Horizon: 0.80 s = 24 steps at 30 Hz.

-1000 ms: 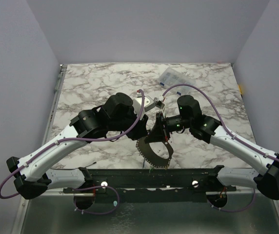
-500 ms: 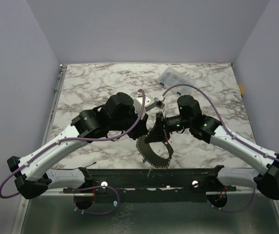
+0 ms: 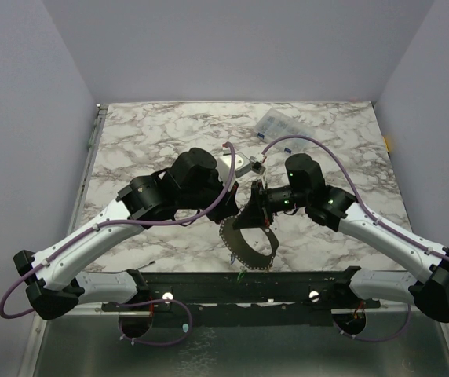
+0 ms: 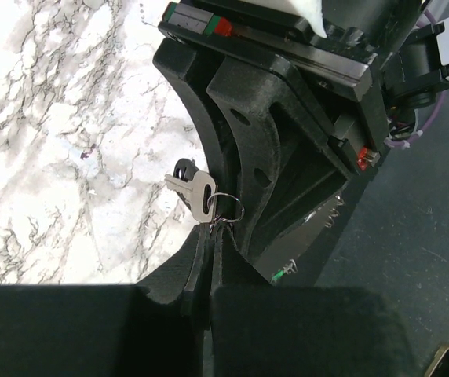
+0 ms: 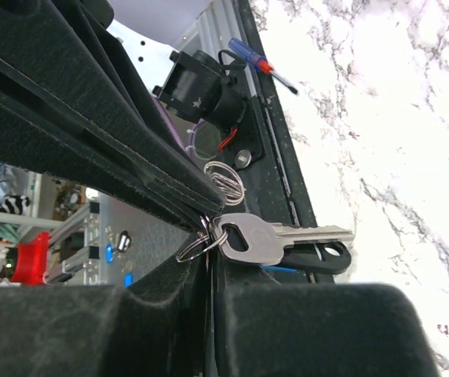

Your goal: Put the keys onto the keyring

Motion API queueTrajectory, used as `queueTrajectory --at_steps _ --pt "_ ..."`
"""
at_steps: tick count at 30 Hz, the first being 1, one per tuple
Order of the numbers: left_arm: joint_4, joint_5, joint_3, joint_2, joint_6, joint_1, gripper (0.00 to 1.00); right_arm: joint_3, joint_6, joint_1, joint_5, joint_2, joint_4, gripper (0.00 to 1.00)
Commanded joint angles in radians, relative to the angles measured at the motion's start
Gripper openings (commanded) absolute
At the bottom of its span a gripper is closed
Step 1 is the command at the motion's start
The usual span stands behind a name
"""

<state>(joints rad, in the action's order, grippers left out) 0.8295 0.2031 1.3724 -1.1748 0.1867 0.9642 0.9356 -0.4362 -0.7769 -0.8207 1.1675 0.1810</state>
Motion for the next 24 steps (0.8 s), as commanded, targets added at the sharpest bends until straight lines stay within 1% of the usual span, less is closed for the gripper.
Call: queueTrajectory --at_steps 1,3,4,7,12,15,22,24 --pt "-0.034 -0.005 0.02 0.023 0.005 0.007 0.0 0.013 -0.022 -0.005 0.06 -0.029 -0.036 0.17" --pt "-0.041 -0.007 0.015 0.035 0.006 0.007 0.0 0.017 -0.025 -0.005 0.066 -0.031 -0.044 0.28" --pt "-0.048 -0.013 0.012 0.042 0.006 0.007 0.0 0.022 -0.026 -0.005 0.065 -0.032 -0.049 0.31" --pt "-0.068 -0.016 -0.002 0.059 0.007 0.008 0.0 0.033 -0.027 -0.005 0.069 -0.031 -0.057 0.35" --pt "-0.085 -0.033 -0.014 0.076 0.003 0.007 0.0 0.035 -0.028 -0.005 0.062 -0.028 -0.058 0.37" --pt "-0.085 -0.051 -0.017 0.083 -0.006 0.007 0.0 0.029 -0.026 -0.005 0.077 -0.041 -0.047 0.41" --pt "-0.087 -0.08 -0.019 0.102 -0.039 0.007 0.0 0.075 0.061 -0.004 0.194 -0.104 0.101 0.54" --pt "-0.093 -0.083 -0.022 0.105 -0.043 0.008 0.0 0.087 0.089 -0.004 0.236 -0.128 0.136 0.56"
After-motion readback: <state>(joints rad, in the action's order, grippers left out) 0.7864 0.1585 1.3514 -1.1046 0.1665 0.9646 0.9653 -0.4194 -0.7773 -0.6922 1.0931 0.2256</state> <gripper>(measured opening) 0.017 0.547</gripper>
